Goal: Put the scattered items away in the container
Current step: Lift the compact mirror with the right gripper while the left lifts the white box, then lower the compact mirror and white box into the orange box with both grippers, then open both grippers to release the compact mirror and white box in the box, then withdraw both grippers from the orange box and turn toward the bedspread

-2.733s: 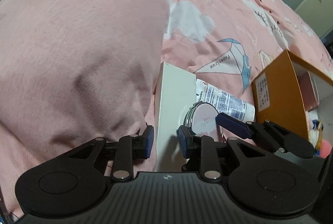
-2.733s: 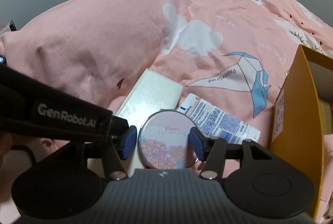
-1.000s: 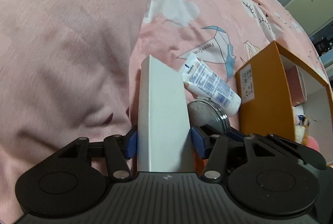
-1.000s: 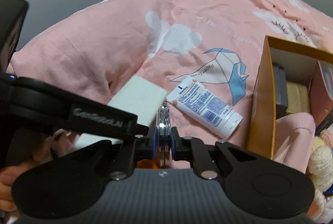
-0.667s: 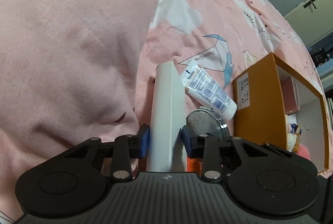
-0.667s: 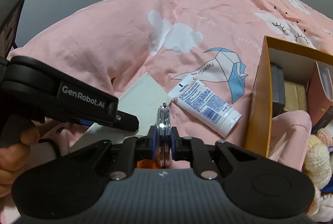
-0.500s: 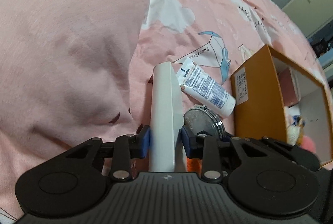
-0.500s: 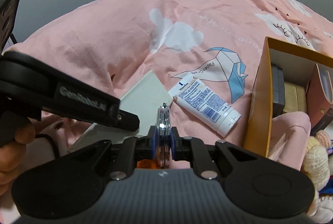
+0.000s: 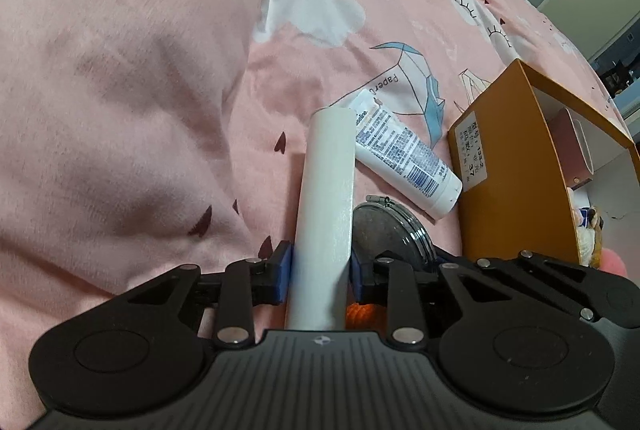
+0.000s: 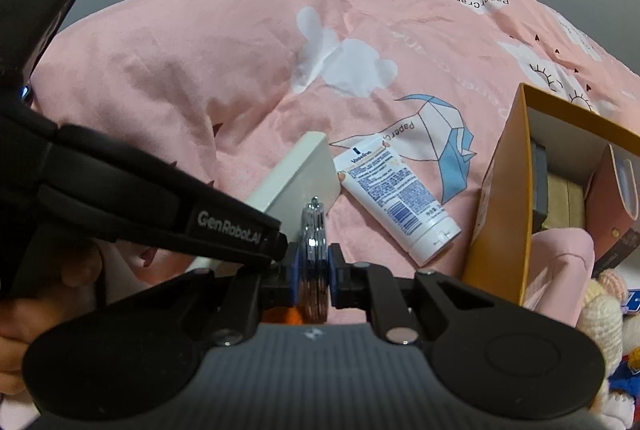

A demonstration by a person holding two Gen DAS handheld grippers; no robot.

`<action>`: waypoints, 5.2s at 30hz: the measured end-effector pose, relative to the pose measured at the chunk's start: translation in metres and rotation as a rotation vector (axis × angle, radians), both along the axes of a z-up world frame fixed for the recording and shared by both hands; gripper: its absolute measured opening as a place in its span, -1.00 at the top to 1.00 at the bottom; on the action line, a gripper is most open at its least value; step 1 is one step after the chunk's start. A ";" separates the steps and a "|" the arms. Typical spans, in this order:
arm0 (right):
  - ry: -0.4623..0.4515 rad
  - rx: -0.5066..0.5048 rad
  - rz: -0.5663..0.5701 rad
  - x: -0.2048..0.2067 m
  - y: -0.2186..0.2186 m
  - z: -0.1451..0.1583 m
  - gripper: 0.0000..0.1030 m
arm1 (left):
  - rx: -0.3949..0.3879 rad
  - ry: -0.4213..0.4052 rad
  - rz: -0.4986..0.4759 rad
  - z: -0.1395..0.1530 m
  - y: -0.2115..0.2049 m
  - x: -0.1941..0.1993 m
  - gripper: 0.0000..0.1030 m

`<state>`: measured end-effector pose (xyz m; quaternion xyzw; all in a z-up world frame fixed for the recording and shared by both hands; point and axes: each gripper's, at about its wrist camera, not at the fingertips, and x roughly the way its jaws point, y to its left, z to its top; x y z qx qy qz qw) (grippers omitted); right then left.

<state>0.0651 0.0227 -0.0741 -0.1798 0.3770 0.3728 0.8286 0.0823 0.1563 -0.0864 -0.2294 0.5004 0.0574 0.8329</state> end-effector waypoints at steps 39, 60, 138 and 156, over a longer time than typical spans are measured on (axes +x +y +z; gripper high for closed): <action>-0.134 0.375 -0.259 0.029 -0.180 0.150 0.72 | 0.089 -0.439 -0.243 0.164 -0.082 -0.007 0.39; 0.071 0.144 -0.523 0.158 -0.191 0.047 0.71 | 0.091 -0.359 -0.326 0.122 -0.120 0.033 0.38; -0.123 -0.080 -0.404 0.081 -0.313 0.097 0.60 | -0.276 0.017 -0.197 0.026 -0.311 0.157 0.35; -0.103 -0.080 -0.418 0.078 -0.316 0.093 0.52 | -0.276 0.045 -0.303 0.032 -0.315 0.152 0.27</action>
